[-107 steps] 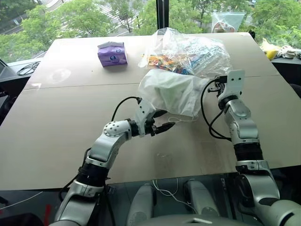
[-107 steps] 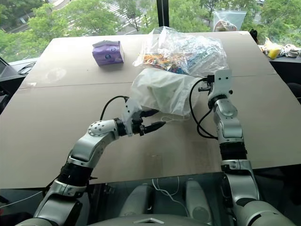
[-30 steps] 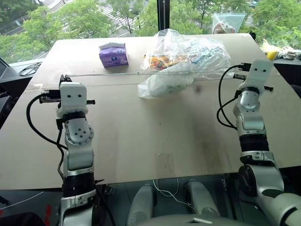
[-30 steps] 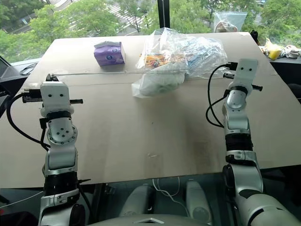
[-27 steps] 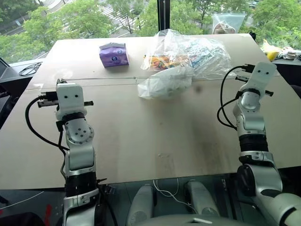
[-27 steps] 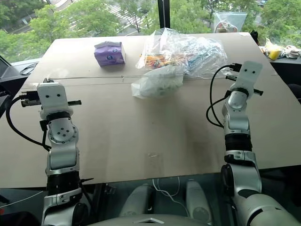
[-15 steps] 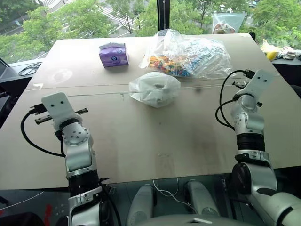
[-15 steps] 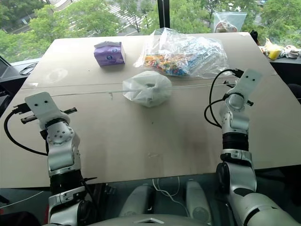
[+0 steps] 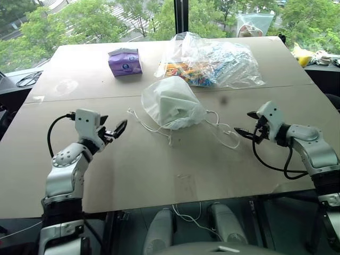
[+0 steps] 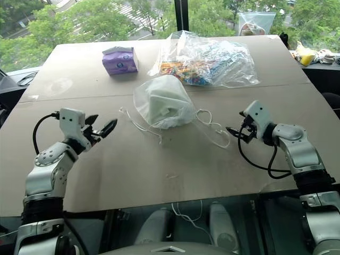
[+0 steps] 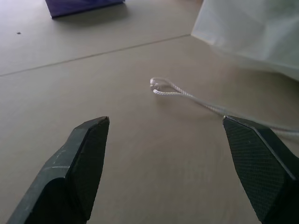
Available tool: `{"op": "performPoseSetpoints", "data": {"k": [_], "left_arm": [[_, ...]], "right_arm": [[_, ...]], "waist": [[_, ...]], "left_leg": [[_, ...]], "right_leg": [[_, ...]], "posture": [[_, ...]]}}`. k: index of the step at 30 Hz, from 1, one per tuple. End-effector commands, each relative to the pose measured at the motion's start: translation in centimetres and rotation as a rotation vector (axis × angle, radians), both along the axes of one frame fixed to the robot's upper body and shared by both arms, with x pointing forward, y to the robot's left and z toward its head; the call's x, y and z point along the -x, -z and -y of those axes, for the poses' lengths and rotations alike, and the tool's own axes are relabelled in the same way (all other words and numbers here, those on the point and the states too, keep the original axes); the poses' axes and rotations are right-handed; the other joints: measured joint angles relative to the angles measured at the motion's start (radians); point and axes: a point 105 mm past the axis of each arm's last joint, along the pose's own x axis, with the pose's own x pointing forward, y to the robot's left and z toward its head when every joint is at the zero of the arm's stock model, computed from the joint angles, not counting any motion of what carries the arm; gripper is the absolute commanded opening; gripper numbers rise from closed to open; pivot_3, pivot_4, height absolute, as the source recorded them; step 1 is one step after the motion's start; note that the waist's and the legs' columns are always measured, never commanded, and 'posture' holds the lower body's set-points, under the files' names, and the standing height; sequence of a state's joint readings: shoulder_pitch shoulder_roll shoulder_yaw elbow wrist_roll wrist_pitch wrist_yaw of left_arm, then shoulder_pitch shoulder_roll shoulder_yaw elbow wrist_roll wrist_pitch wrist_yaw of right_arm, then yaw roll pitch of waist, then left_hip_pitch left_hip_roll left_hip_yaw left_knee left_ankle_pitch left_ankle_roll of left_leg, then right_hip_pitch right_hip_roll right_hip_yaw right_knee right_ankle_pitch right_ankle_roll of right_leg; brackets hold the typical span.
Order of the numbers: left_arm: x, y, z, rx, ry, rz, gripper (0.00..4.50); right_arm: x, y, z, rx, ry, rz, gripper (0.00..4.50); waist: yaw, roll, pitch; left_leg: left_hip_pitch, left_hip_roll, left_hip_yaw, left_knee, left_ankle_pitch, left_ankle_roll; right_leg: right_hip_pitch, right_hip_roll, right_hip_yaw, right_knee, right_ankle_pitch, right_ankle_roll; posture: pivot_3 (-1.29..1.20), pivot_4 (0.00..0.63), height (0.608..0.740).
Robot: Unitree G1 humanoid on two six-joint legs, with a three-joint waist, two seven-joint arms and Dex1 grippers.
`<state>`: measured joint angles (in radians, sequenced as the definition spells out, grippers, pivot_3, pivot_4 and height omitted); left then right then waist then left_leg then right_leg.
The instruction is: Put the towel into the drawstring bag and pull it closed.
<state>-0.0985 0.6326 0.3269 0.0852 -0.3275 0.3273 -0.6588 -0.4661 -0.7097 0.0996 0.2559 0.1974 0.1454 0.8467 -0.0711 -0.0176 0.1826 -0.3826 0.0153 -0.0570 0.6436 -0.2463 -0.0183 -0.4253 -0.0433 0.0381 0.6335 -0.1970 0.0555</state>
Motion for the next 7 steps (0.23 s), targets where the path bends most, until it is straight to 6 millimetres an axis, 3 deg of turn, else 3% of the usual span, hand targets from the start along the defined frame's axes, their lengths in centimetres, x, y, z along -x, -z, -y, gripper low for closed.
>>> {"op": "performPoseSetpoints", "data": {"k": [1, 3, 7], "left_arm": [[2.3, -0.3, -0.5, -0.053, 0.098, -0.019, 3.74], [3.5, 0.0, -0.1, -0.051, 0.148, -0.036, 3.74], [4.6, 0.0, 1.4, -0.034, 0.216, -0.036, 3.74]], "right_arm": [[-0.6, -0.1, 2.0, 0.088, 0.008, 0.062, 4.20], [-0.6, 0.3, 2.9, 0.052, 0.019, 0.039, 4.20], [-0.4, -0.3, 2.2, -0.147, -0.026, 0.014, 4.20]], "waist": [[0.004, -0.002, 0.001], [0.009, -0.002, 0.001], [0.017, -0.002, 0.001]], "left_leg": [[0.000, 0.002, 0.000, 0.000, 0.000, 0.000], [0.000, 0.002, 0.000, 0.000, 0.000, 0.000], [0.000, 0.002, 0.001, 0.000, 0.000, 0.000]], "right_leg": [[0.000, 0.002, 0.000, 0.000, 0.000, 0.000], [0.000, 0.002, 0.000, 0.000, 0.000, -0.001], [0.000, 0.002, 0.001, 0.000, 0.000, 0.000]], "posture": [[0.00, 0.150, 0.740], [0.00, 0.150, 0.740], [0.00, 0.150, 0.740]]}}
